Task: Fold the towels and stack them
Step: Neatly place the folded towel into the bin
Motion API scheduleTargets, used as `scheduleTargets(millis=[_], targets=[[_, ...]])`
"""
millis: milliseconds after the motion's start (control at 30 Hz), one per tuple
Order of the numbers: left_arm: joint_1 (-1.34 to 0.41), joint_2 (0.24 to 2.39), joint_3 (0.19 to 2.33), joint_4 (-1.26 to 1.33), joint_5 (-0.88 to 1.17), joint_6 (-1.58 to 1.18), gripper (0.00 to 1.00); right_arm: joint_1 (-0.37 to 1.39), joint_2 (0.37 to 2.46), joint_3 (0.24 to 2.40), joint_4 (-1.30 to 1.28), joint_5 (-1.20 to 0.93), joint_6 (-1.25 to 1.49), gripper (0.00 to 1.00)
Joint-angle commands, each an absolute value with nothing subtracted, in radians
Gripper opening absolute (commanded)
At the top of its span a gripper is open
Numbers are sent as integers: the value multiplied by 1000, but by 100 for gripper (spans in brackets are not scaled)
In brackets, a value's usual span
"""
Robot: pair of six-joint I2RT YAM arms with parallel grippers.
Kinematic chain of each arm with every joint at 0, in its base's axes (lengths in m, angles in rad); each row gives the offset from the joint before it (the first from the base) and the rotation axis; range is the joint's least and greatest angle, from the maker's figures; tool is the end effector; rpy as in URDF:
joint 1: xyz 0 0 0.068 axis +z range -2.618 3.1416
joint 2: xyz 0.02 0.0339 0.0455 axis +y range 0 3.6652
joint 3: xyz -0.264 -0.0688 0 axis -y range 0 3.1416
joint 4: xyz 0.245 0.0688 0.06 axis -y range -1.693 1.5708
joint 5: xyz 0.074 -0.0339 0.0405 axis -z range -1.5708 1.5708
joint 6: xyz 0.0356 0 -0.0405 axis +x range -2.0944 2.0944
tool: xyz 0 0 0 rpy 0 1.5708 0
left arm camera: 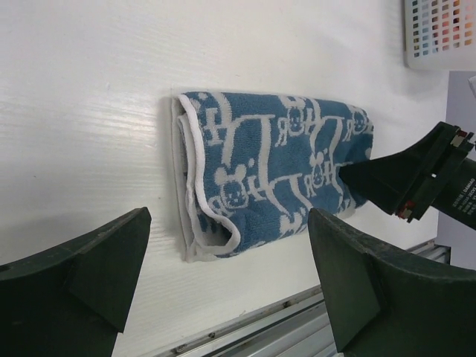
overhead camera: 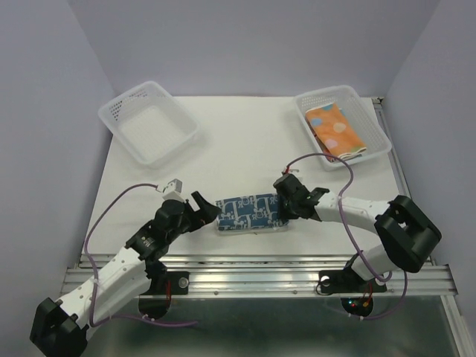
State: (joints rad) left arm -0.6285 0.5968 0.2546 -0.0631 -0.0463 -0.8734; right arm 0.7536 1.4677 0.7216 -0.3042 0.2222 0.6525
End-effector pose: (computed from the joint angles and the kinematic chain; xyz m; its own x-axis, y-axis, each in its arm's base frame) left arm 0.1249 -0.0888 0.1930 -0.6286 -0.4897 -0.6042 0.1106 0.7127 -0.6927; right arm 0.2005 0.1773 0.1595 -0.8594 0.0057 -0.5112 -0.0827 0.9852 0.1500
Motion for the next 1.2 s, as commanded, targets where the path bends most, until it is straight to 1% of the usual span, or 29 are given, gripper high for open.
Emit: scheduleTargets(millis=[0,33,67,100,167,300,367,467,533,567,600,633,667,700,733,867,900,933,1033,1167], targets=[[-634,577,255,-89,-81,-868,99,765,1516,715,-341,311,661,20],[-634,577,258,-95,-83,-867,99,764,1516,718,-341,327,657,13],[-634,577,262,-98,-83,-865,99,764,1505,730,-354,378,647,10],[-634,575,265,-101,-83,-864,99,764,1497,736,-362,417,626,3],[-634,575,276,-120,-97,-862,99,764,1468,742,-356,469,569,1],[-634,577,301,-172,-135,-861,99,695,1388,745,-270,411,301,1],[-634,580,311,-173,-141,-865,99,669,1361,750,-244,369,220,1],[-634,592,333,-160,-144,-854,99,614,1298,730,-180,393,19,1],[-634,612,351,-156,-169,-842,99,507,1270,724,-141,304,-129,1],[-634,621,373,-158,-181,-835,99,465,1250,723,-121,210,-176,1],[-634,638,383,-156,-192,-830,99,401,1246,729,-120,178,-213,1],[-634,647,406,-153,-216,-824,99,382,1246,742,-123,155,-288,1],[-634,656,419,-155,-225,-818,99,370,1246,756,-135,138,-345,1],[-632,676,432,-158,-242,-809,99,361,1246,771,-155,70,-486,1],[-632,689,443,-156,-245,-802,99,351,1246,778,-175,30,-555,1],[-632,742,518,-163,-261,-778,99,290,1273,899,-368,-72,-747,1],[-632,762,532,-164,-265,-775,99,276,1279,919,-453,-110,-791,1],[-632,771,546,-173,-276,-764,99,250,1291,952,-483,-120,-884,1],[-632,810,604,-186,-299,-744,99,194,1307,991,-491,-100,-949,1],[-630,862,681,-222,-351,-735,99,161,1328,1081,-601,-149,-1104,1]])
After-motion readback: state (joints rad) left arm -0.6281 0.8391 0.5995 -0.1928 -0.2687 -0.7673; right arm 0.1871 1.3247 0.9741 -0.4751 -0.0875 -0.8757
